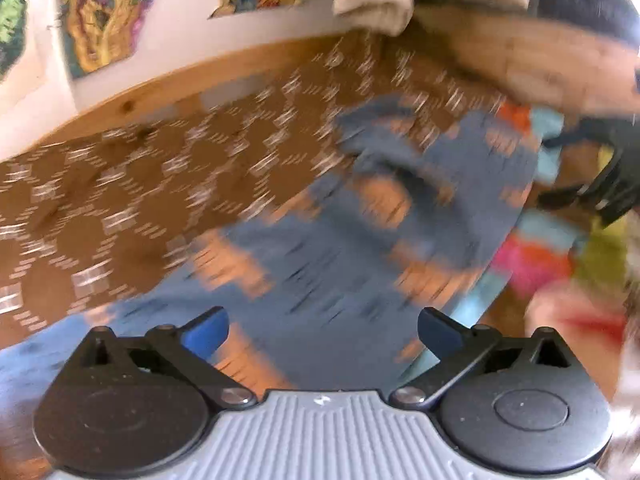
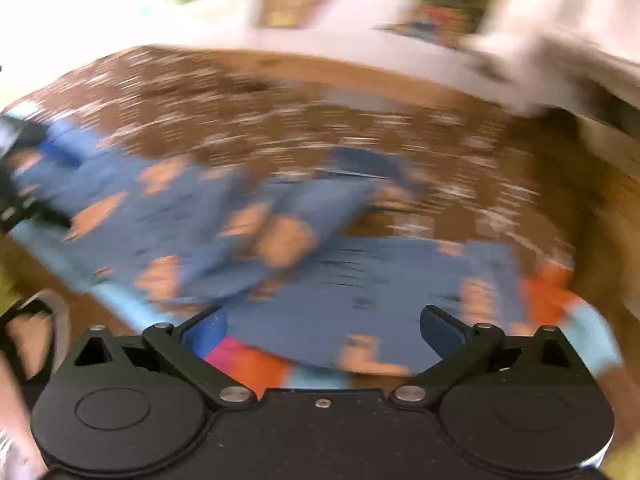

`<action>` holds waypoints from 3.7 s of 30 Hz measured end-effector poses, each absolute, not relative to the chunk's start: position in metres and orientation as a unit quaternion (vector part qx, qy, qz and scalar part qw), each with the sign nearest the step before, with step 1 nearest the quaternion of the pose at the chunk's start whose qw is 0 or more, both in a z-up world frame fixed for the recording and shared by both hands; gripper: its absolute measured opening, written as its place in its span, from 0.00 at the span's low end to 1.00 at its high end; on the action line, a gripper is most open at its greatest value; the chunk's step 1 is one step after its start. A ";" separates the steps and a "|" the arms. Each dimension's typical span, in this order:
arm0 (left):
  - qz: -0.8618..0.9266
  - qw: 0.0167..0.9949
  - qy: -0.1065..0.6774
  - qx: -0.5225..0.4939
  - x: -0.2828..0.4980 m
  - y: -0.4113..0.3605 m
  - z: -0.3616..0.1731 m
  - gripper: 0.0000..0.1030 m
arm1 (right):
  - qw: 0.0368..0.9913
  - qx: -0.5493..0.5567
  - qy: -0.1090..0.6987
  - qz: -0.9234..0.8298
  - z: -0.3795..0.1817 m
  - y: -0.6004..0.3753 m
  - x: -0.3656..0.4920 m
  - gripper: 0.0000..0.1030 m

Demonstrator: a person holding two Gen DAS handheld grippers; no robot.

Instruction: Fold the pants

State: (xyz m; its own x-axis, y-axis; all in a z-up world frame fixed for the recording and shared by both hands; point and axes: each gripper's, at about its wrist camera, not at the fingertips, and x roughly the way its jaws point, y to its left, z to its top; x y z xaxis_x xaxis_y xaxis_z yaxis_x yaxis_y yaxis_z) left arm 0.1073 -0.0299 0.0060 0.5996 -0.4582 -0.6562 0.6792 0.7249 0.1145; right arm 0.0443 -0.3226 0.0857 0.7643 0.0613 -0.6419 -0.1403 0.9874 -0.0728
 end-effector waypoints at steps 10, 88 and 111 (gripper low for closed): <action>-0.402 0.854 0.306 0.125 0.124 -0.137 -0.016 0.94 | 0.949 0.003 0.313 0.039 0.115 -0.381 0.085 0.99; -0.414 0.823 0.286 0.263 0.094 -0.209 -0.036 0.02 | 0.911 0.233 0.331 -0.082 0.074 -0.446 0.068 0.07; -0.415 0.816 0.295 0.273 0.095 -0.206 -0.041 0.02 | 0.923 0.149 0.326 -0.142 0.074 -0.436 0.051 0.17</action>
State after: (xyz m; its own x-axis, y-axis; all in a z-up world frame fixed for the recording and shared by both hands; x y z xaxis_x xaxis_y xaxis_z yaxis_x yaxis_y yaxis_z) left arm 0.0948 -0.2063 -0.0410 0.4816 -0.5166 -0.7080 0.8383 0.5070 0.2003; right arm 0.0509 -0.4361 0.0743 0.7473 -0.1647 -0.6437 0.3587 0.9155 0.1822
